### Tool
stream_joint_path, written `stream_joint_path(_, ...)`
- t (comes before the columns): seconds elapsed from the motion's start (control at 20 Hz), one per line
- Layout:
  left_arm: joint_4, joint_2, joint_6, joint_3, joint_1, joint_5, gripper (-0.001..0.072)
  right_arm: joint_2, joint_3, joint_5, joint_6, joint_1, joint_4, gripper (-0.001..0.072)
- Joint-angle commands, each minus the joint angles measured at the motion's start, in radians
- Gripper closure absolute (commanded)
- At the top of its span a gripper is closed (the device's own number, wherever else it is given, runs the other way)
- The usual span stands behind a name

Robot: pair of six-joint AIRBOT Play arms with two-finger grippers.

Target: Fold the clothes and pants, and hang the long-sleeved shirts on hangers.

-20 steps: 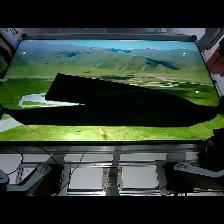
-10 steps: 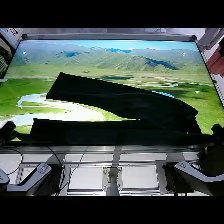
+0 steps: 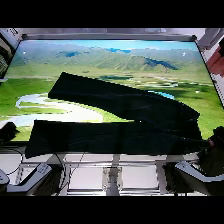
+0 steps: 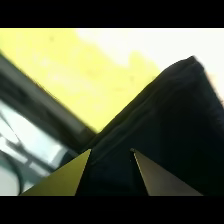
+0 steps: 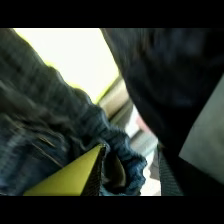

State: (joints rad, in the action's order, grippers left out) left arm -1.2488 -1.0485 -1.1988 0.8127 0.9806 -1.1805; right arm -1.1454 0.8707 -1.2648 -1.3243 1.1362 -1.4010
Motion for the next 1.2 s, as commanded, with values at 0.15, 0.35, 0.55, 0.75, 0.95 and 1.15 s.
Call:
stream_joint_path(0.15,0.318,-0.012,0.138,0.122,-0.292,0.222,0.0205,0.018,0.132,0.005,0.064,-0.060,0.381,0.0293)
stream_joint_path(0.35,0.319,-0.157,0.042,0.195,-0.574,0.472,0.0199,0.016,0.131,0.061,0.089,-0.158,0.374,0.0293)
stream_joint_path(0.55,0.316,-0.459,-0.111,0.462,-0.688,0.421,0.0142,0.016,0.131,0.122,0.096,-0.210,0.373,0.0293)
stream_joint_path(0.75,0.314,-0.663,-0.163,0.671,-0.734,0.360,0.0130,0.016,0.130,0.133,0.126,-0.221,0.378,0.0294)
stream_joint_path(0.95,0.105,-0.778,-0.215,0.826,-0.794,0.309,0.0131,0.016,0.130,0.130,0.126,-0.221,0.377,0.0294)
stream_joint_path(1.15,-0.218,-0.812,-0.403,0.872,-0.829,0.278,0.0131,0.016,0.130,0.117,0.126,-0.221,0.377,0.0295)
